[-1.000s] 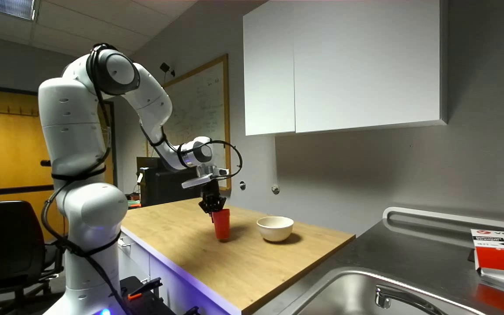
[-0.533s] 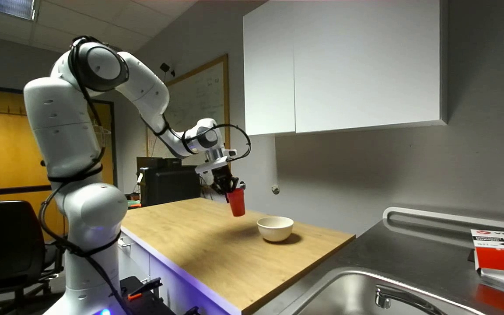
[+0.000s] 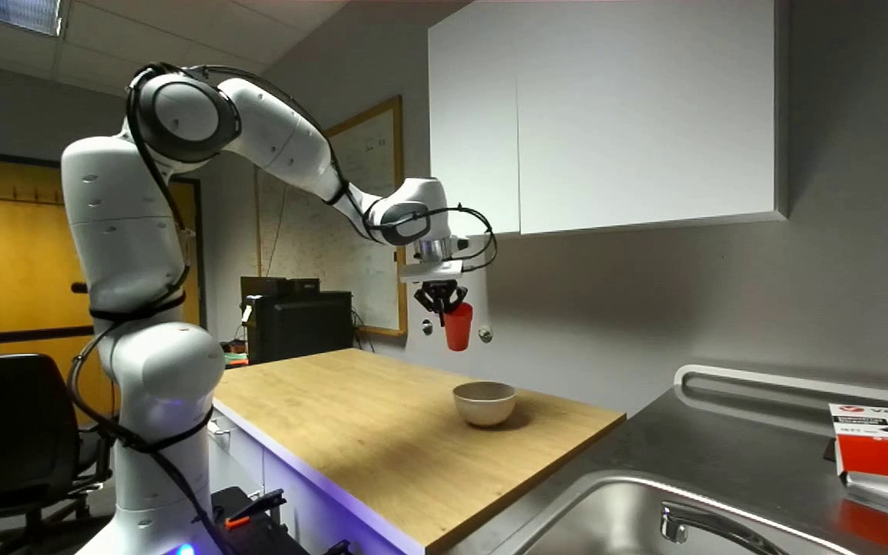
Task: Pour the contents in the orange cup into the white bowl
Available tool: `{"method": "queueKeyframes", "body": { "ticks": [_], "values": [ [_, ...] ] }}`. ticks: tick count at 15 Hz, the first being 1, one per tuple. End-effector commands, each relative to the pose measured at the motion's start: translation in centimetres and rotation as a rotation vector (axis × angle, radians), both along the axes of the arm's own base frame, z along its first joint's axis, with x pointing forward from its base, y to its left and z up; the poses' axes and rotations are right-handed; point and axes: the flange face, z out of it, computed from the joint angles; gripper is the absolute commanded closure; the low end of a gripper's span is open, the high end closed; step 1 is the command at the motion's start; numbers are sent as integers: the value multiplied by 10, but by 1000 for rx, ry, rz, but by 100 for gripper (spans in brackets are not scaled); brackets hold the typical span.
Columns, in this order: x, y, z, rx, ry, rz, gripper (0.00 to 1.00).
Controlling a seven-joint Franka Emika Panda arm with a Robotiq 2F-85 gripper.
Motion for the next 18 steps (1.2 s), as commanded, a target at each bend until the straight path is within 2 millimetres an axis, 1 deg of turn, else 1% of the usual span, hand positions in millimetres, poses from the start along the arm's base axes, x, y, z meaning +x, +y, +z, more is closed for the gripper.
{"method": "queueKeyframes", "body": {
  "ticks": [1,4,6,11,13,15,18],
  "values": [
    [31,-29,-1,158,-10,49,96],
    [42,-56,-18,302,3,61,96],
    [45,-77,-31,397,15,57,96],
    [45,-128,-59,643,29,35,96],
    [45,-143,-70,741,37,28,97],
    [45,-154,-82,840,52,21,96],
    [47,-164,-105,981,82,2,97]
  ]
}}
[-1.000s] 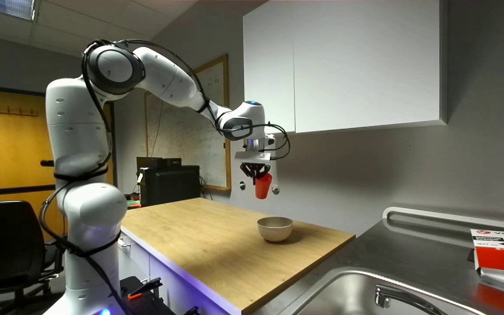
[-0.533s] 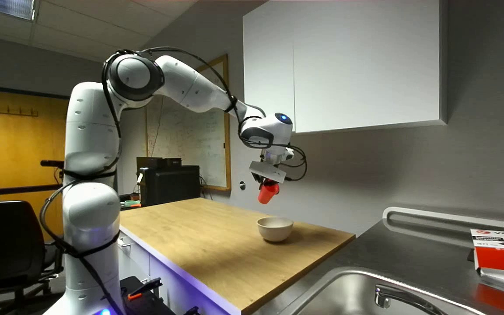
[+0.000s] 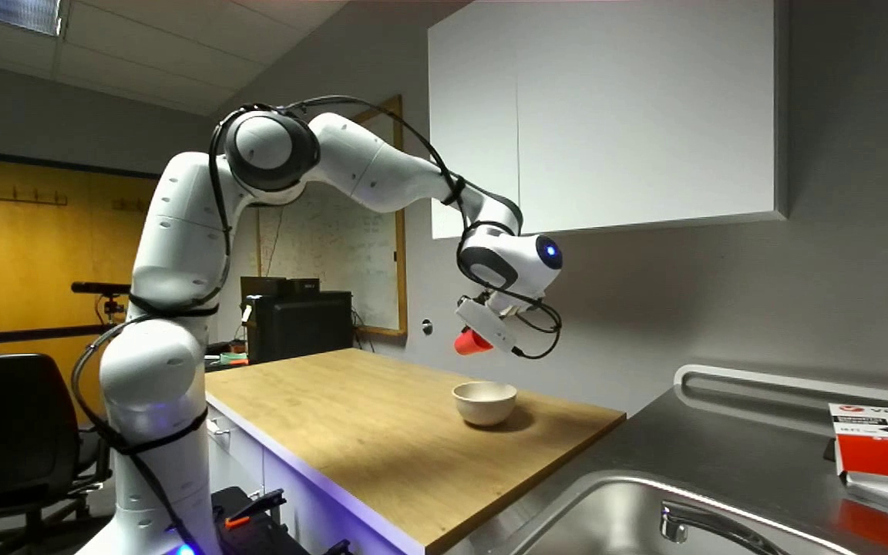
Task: Pour the contents in the orange cup into the white bowl
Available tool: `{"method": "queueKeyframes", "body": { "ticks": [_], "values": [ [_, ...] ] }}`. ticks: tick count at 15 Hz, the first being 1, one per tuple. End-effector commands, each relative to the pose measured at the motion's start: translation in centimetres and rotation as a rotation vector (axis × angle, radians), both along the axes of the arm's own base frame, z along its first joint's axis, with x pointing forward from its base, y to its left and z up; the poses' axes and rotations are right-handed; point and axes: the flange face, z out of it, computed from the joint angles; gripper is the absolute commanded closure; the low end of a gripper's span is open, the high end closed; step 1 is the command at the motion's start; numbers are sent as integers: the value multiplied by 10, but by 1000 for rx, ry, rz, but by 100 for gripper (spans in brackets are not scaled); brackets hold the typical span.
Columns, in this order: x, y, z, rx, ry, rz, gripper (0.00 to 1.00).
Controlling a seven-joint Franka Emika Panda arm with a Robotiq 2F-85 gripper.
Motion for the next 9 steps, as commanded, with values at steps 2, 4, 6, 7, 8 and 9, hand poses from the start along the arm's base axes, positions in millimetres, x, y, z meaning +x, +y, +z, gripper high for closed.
{"method": "queueKeyframes", "body": {
  "ticks": [2,4,6,7,8,9],
  "values": [
    [11,-17,-28,181,27,5,97],
    [13,-21,-40,249,44,10,96],
    [13,-25,-50,313,59,23,96],
    [13,-26,-53,345,59,30,96],
    [13,-28,-55,375,61,34,96],
    [13,-28,-56,404,63,40,96]
  ]
}}
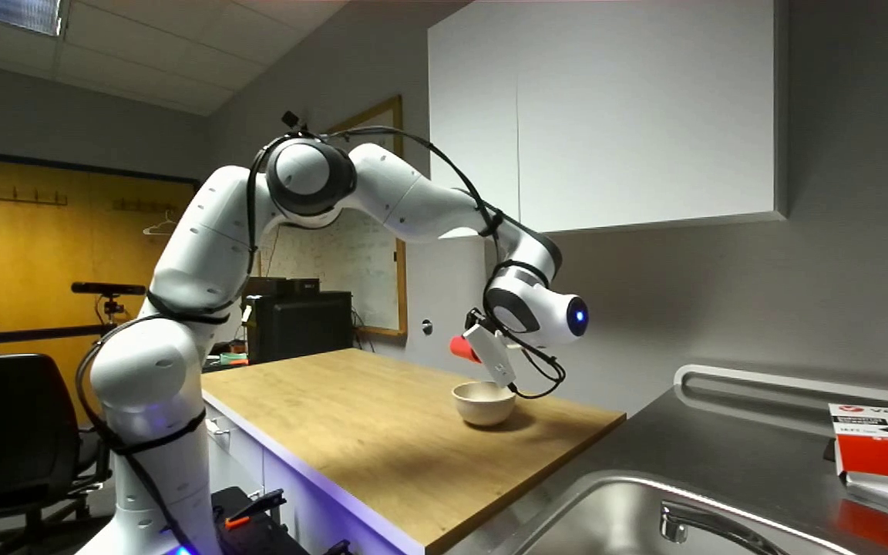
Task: Pour the contents in the orange cup into the white bowl
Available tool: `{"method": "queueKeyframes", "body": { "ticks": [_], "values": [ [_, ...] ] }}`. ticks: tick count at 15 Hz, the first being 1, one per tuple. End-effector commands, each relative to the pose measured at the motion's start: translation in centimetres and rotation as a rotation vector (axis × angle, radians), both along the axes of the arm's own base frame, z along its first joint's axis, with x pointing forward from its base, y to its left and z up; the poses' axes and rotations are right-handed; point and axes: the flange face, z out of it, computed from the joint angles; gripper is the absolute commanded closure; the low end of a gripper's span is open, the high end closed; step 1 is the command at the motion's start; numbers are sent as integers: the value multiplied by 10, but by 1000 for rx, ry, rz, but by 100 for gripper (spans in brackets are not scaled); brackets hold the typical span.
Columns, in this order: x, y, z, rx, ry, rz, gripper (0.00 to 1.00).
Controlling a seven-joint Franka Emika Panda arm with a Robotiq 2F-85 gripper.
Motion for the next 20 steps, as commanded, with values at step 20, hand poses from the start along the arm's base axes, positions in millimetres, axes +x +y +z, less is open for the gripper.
{"method": "queueKeyframes", "body": {
  "ticks": [20],
  "values": [
    [13,-14,-71,513,207,96,96]
  ]
}}
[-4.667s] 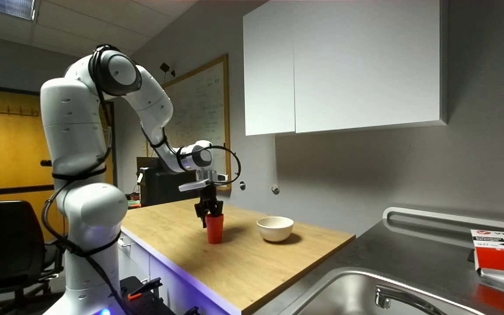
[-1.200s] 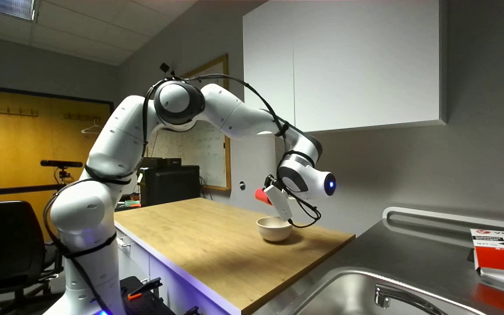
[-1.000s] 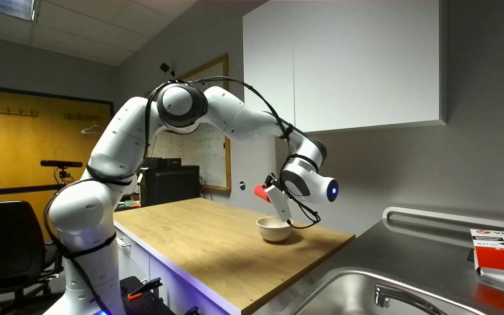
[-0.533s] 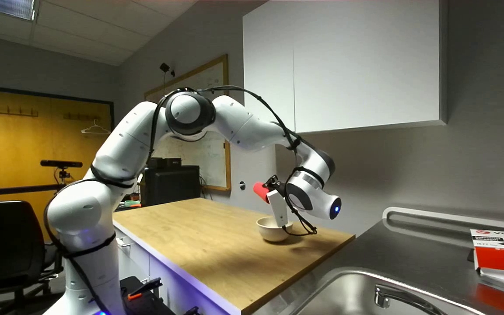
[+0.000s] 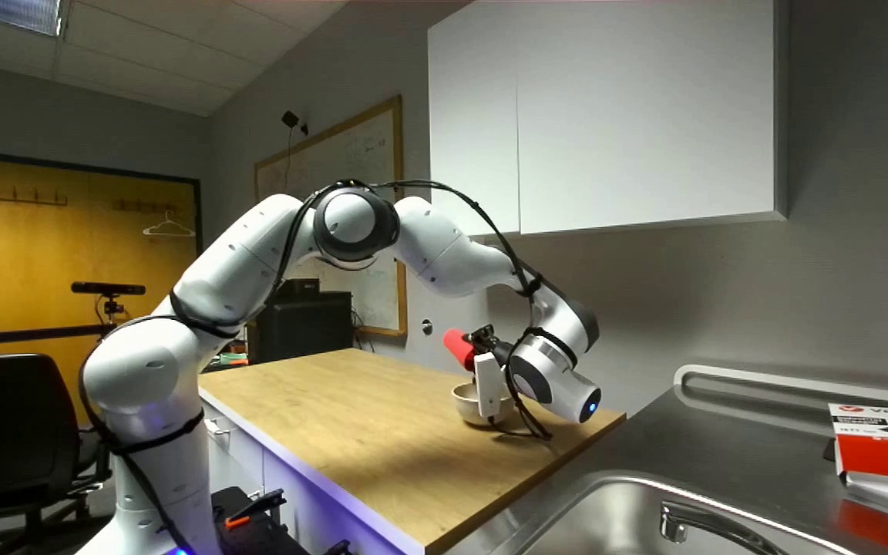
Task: Pour the contents in the orange cup into the white bowl
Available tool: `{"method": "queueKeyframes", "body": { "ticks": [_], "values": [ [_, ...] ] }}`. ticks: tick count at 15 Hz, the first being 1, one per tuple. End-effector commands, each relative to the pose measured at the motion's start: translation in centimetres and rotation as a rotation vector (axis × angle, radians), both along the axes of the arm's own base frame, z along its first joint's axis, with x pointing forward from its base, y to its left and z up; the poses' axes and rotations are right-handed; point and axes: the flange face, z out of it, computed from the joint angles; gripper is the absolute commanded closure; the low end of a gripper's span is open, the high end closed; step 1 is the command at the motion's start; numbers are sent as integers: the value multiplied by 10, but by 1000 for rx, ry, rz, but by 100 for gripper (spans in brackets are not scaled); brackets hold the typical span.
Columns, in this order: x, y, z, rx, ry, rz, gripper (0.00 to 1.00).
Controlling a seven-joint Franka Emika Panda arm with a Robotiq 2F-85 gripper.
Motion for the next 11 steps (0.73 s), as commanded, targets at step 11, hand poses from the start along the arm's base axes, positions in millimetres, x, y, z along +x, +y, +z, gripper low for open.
{"method": "queueKeyframes", "body": {
  "ticks": [11],
  "values": [
    [15,-11,6,46,31,37,96]
  ]
}}
